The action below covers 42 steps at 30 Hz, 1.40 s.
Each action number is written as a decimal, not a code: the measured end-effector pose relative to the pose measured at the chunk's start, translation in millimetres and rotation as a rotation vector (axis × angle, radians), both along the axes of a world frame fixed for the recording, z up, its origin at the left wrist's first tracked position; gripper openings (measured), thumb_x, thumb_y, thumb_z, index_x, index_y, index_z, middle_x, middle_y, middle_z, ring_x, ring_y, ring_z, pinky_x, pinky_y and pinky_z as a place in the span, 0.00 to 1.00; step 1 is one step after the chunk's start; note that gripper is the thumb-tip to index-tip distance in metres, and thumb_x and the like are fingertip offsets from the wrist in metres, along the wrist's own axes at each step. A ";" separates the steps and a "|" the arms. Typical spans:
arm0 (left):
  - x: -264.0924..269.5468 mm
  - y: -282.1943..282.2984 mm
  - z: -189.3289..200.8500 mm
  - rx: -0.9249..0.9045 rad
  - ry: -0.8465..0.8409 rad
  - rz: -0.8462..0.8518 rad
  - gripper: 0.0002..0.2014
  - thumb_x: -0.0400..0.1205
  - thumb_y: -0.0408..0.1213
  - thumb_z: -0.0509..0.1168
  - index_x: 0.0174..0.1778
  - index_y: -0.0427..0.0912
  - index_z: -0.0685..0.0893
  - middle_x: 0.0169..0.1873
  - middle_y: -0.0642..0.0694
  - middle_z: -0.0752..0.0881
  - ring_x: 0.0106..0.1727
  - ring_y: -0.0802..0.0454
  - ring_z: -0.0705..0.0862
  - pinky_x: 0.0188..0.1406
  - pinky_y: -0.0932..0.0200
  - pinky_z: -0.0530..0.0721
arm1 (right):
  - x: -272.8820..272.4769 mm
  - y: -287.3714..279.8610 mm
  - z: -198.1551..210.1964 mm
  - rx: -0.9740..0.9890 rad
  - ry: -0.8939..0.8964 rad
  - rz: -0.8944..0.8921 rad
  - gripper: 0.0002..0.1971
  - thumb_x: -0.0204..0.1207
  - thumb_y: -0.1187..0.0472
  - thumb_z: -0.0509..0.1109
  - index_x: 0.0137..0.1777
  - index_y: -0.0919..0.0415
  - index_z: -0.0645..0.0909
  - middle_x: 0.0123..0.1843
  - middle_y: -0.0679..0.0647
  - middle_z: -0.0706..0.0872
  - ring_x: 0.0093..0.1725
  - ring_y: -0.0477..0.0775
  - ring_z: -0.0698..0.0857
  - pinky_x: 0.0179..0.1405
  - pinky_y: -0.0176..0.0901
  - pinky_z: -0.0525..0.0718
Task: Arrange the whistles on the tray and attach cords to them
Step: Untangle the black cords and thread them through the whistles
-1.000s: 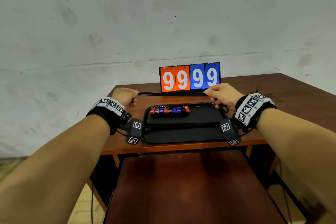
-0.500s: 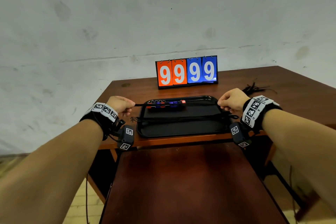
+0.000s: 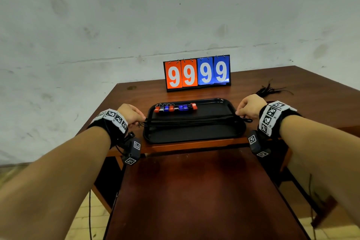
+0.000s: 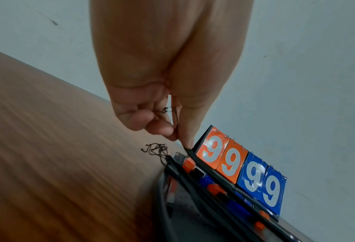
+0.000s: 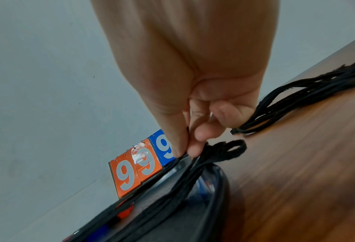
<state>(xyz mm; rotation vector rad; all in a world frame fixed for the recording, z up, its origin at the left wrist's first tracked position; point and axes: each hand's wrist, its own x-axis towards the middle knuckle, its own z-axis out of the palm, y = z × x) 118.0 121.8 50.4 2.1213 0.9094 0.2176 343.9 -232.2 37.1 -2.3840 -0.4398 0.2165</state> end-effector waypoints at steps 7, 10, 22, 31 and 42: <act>2.2 -6.2 1.1 0.105 0.058 -0.021 0.06 0.74 0.35 0.77 0.39 0.36 0.90 0.24 0.43 0.84 0.22 0.52 0.78 0.22 0.64 0.73 | -3.3 1.2 1.1 -0.049 -0.020 -0.016 0.06 0.70 0.66 0.78 0.33 0.58 0.88 0.34 0.54 0.90 0.32 0.51 0.84 0.36 0.42 0.84; 2.3 -7.6 0.5 0.119 0.075 -0.009 0.05 0.74 0.36 0.77 0.38 0.38 0.90 0.25 0.42 0.85 0.26 0.50 0.80 0.25 0.63 0.75 | -6.5 0.8 1.1 -0.060 -0.017 -0.017 0.06 0.71 0.65 0.78 0.34 0.58 0.89 0.35 0.54 0.89 0.31 0.51 0.84 0.35 0.41 0.83; -2.2 -10.5 3.0 0.132 0.078 -0.018 0.04 0.76 0.30 0.74 0.36 0.38 0.89 0.24 0.40 0.84 0.23 0.50 0.79 0.22 0.64 0.73 | -14.7 -4.1 6.6 -0.087 -0.041 -0.008 0.05 0.71 0.66 0.76 0.36 0.58 0.88 0.30 0.52 0.85 0.29 0.50 0.82 0.25 0.38 0.77; -1.8 -26.8 19.2 0.213 -0.005 0.008 0.06 0.75 0.35 0.76 0.46 0.41 0.88 0.45 0.46 0.86 0.50 0.48 0.83 0.47 0.56 0.77 | -25.5 -18.2 18.2 -0.060 -0.045 -0.012 0.02 0.73 0.63 0.76 0.40 0.59 0.88 0.37 0.53 0.88 0.34 0.51 0.84 0.25 0.39 0.77; 67.6 -140.1 48.8 0.234 -0.101 -0.291 0.06 0.79 0.35 0.71 0.50 0.41 0.89 0.52 0.46 0.87 0.54 0.51 0.83 0.52 0.57 0.80 | -35.3 -96.9 53.7 0.094 -0.027 -0.078 0.02 0.76 0.61 0.72 0.47 0.54 0.84 0.40 0.56 0.89 0.33 0.53 0.87 0.26 0.41 0.84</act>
